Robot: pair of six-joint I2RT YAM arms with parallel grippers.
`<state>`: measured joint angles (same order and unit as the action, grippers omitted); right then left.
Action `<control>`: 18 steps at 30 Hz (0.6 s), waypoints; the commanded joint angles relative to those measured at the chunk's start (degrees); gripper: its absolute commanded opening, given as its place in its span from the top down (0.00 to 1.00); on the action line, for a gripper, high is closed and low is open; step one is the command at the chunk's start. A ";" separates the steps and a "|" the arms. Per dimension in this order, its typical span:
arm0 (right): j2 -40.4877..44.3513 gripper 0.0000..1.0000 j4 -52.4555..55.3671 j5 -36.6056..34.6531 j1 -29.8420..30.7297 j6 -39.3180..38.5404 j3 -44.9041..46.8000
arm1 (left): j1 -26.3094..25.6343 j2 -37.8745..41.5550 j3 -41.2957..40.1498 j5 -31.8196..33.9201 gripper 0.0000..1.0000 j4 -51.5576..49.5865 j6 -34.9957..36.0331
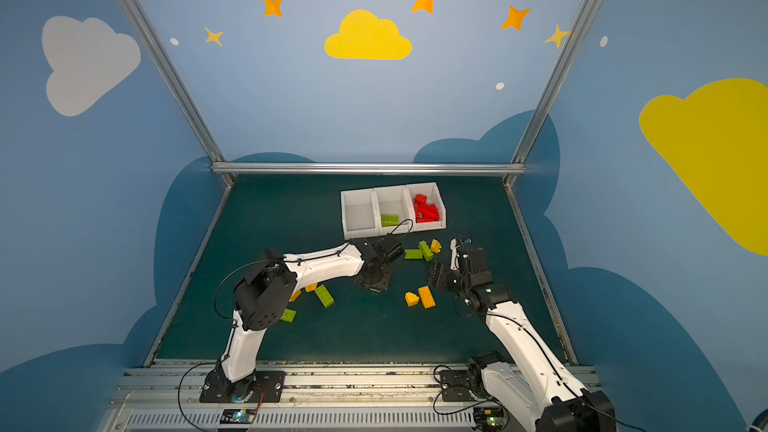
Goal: Sort the legos into containers by color
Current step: Pick up the lego from the center of the table.
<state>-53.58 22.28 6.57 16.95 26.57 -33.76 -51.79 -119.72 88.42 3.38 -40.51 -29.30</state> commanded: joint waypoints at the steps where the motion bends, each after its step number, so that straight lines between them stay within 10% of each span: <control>1: 0.76 0.20 -0.82 -0.15 -0.10 -0.46 0.84 | 0.10 -0.38 2.04 0.87 0.72 -1.47 0.73; 18: -1.55 0.20 -2.66 2.49 -0.08 -1.04 1.11 | 9.73 -4.21 25.59 -2.23 0.73 -5.57 8.54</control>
<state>-54.72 20.36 8.05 16.95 26.52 -32.75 -43.75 -121.08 108.88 1.96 -43.62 -23.40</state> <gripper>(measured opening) 0.798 0.298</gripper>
